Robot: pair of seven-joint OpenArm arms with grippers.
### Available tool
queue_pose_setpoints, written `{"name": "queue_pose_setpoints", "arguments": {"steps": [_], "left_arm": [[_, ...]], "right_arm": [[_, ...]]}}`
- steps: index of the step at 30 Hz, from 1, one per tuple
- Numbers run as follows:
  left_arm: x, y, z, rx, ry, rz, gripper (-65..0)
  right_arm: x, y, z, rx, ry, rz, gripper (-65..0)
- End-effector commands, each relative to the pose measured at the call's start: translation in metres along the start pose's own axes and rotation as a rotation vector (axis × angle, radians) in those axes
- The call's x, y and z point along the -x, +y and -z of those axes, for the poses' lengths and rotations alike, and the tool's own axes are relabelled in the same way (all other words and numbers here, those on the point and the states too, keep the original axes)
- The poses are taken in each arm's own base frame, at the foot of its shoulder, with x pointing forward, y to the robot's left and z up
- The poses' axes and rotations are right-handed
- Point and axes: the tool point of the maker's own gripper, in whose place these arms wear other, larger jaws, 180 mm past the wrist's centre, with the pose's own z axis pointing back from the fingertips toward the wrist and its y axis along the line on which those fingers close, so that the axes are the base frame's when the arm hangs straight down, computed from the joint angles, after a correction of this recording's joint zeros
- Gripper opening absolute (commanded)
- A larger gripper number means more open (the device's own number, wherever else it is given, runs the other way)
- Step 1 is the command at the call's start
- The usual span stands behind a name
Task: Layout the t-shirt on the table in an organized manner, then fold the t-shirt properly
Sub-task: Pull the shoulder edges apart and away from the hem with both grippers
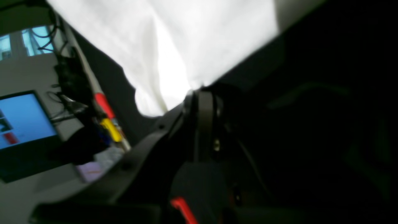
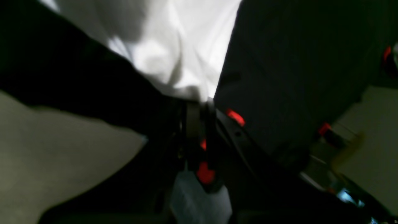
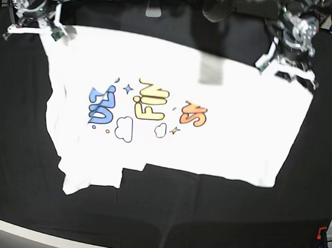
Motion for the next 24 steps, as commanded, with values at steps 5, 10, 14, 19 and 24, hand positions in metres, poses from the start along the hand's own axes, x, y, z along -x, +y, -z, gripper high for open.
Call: {"name": "queue_pose_setpoints", "arguments": {"steps": [5, 10, 14, 19, 24], "left_arm": [[-0.013, -0.003, -0.032, 0.023, -0.047, -0.049, -65.0], [-0.016, -0.005, -0.051, 0.036, -0.051, -0.080, -65.0], [-0.012, -0.010, -0.055, 0.045, -0.039, -0.091, -65.0], [-0.003, -0.017, -0.058, 0.062, -0.006, -0.087, -65.0], [0.007, -0.033, -0.066, 0.102, 0.015, -0.075, -65.0]], "right_arm": [[0.004, -0.035, -0.003, 0.102, 0.010, -0.034, -65.0], [0.005, -0.051, -0.004, 0.134, 0.018, -0.083, -65.0], [0.006, -0.062, -0.005, 0.156, 0.024, -0.118, -65.0], [0.010, -0.072, -0.006, 0.171, 0.051, -0.161, -65.0], [0.017, -0.071, -0.006, 0.150, 0.093, -0.213, -65.0]]}}
